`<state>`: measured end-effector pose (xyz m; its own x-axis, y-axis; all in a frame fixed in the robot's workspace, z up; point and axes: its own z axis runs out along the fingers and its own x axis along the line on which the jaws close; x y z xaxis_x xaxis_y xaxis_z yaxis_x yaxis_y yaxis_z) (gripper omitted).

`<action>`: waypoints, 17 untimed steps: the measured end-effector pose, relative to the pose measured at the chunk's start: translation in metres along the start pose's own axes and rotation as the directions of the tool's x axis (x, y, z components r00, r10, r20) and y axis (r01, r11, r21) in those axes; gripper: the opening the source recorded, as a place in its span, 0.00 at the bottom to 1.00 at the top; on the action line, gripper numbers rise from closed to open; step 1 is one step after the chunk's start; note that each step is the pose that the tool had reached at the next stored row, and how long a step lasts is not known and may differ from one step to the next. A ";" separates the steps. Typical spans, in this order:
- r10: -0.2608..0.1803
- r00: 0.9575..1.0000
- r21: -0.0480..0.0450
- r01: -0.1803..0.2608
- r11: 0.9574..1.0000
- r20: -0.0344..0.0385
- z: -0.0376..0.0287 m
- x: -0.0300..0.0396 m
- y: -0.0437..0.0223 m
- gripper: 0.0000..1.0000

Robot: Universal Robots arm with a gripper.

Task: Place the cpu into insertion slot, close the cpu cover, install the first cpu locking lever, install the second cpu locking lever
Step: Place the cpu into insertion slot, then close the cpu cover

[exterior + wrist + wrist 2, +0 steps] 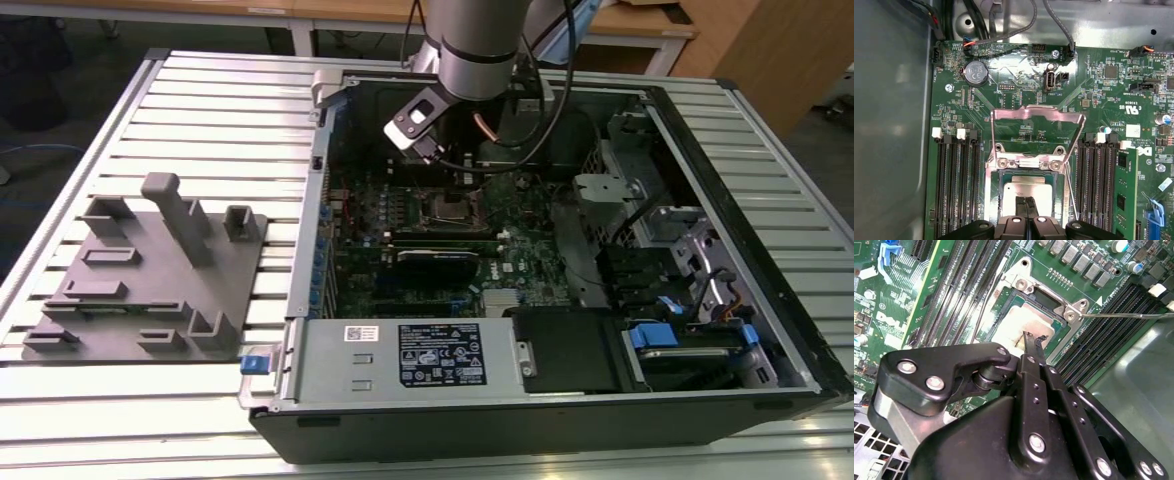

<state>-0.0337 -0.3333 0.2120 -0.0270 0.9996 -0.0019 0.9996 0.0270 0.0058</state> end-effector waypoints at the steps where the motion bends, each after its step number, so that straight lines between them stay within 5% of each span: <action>1: 0.000 1.000 0.000 0.000 1.000 0.000 -0.0002 0.0000 0.0000 0.10; 17: 0.000 1.000 0.000 0.000 1.000 0.000 -0.0078 0.0000 0.0000 0.10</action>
<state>-0.0338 -0.3334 0.2198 -0.0269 0.9996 -0.0021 0.9996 0.0269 0.0057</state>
